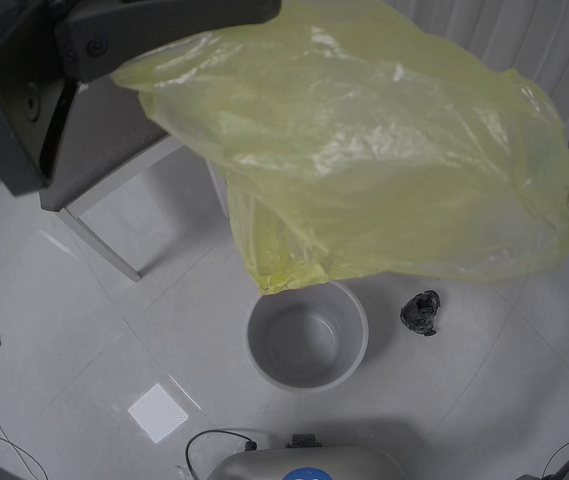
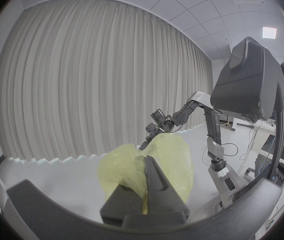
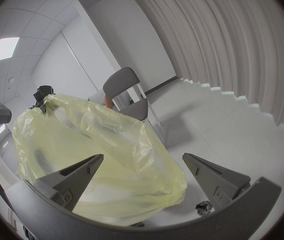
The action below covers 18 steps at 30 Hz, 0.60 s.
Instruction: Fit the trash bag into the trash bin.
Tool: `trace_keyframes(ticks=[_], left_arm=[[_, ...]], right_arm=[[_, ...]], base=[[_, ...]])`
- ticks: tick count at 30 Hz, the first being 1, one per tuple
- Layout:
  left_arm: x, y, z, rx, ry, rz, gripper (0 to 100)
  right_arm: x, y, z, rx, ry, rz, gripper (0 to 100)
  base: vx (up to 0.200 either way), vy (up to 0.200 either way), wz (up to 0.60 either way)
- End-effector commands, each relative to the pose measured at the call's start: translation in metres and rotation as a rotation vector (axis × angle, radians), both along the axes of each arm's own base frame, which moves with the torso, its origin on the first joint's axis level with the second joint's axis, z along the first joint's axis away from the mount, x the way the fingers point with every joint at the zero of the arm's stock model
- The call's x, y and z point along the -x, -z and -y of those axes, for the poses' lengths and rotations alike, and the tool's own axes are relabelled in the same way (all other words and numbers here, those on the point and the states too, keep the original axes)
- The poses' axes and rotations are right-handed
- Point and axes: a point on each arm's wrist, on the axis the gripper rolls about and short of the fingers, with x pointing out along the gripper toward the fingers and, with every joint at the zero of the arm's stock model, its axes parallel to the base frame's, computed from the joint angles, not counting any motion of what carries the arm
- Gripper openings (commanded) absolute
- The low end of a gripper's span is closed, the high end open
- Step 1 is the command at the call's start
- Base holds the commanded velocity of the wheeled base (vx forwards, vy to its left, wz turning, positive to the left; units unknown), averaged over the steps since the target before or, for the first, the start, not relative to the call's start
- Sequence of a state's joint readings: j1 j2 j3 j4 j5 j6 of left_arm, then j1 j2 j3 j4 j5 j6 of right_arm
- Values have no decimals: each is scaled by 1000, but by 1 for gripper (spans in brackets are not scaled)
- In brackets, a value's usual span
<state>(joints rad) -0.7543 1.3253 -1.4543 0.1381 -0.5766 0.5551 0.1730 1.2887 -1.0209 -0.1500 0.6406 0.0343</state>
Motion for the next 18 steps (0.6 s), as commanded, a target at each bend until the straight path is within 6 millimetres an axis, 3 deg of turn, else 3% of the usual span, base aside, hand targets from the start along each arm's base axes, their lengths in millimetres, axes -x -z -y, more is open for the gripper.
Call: trace_keyframes(ticks=[1,8,18], left_arm=[[1,-4,-1,10,1,11,0],[3,-10,-2,24,7,24,0],[4,-10,-1,27,13,25,0]], right_arm=[[3,6,1,12,-1,-8,100],[-16,21,-3,29,-4,-66,100],[-60,40,-12,31,-14,-52,100]], base=[[0,0,0],[0,0,0],[0,0,0]])
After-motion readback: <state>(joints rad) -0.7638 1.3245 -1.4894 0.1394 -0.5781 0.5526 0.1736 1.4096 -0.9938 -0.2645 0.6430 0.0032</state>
